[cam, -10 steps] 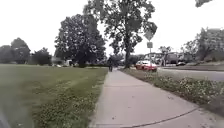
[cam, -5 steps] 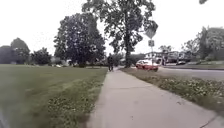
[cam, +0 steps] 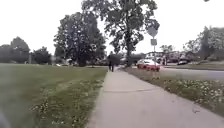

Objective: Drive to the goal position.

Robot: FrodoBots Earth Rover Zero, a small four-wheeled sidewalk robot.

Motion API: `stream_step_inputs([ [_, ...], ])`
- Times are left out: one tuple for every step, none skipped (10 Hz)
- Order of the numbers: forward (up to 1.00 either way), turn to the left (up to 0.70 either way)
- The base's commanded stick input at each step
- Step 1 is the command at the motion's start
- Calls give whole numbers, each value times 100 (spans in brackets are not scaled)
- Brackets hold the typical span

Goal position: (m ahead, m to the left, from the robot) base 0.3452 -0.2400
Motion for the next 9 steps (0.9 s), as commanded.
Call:
stream_step_inputs([
  [70,0],
  [70,0],
  [70,0],
  [70,0],
  [70,0],
  [70,-13],
  [70,-29],
  [70,-34],
  [70,-35],
])
